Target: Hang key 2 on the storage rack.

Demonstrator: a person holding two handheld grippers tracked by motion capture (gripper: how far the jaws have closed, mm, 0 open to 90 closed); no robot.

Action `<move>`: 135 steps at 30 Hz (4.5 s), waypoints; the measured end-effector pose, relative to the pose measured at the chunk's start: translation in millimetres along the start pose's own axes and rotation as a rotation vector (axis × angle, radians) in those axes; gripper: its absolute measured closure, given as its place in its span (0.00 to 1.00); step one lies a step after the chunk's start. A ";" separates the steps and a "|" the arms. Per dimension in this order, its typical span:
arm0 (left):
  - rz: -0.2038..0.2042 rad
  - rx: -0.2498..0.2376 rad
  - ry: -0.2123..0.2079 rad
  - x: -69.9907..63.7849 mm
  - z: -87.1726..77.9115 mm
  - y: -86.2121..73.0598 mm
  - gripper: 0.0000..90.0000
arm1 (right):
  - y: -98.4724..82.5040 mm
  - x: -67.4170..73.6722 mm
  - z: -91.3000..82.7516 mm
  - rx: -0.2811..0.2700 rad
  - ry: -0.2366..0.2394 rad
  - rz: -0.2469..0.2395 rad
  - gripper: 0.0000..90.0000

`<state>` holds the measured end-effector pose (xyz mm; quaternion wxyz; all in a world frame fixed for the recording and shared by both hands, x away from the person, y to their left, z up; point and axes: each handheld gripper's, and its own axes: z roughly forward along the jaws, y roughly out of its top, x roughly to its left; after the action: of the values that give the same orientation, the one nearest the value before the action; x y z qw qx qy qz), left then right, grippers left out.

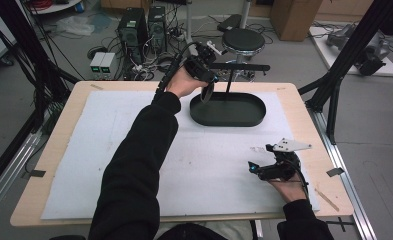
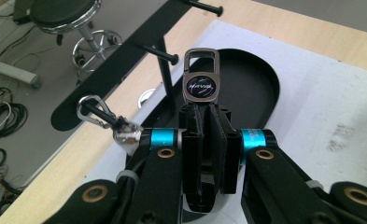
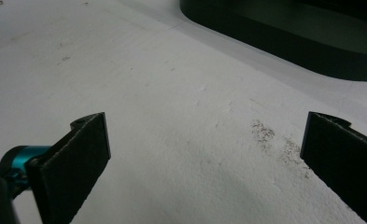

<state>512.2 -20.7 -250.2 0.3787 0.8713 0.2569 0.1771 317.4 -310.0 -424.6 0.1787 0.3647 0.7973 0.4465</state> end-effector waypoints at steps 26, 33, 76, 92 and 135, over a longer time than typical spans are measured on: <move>0.017 -0.006 0.181 -10.1 44.8 -11.3 0.92 | -0.5 0.8 -0.3 0.005 0.003 0.013 0.01; -0.017 -0.011 0.222 -13.6 60.3 -13.6 0.92 | -0.2 1.1 0.1 0.007 0.004 0.014 0.01; -0.093 -0.058 -0.121 -13.7 55.5 -55.3 0.02 | -1.1 0.8 0.3 0.017 0.022 0.011 0.01; -0.134 -0.058 -0.115 -1.6 26.8 -100.7 0.02 | -1.4 1.2 1.2 0.025 0.020 0.011 0.01; -0.221 -0.010 0.012 25.5 -77.2 -204.1 0.02 | -1.6 0.3 3.2 0.029 0.012 0.010 0.01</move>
<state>429.9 156.6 -350.4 0.3987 0.8346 0.3531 0.1408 318.5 -308.4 -427.7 0.1660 0.3686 0.8030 0.4379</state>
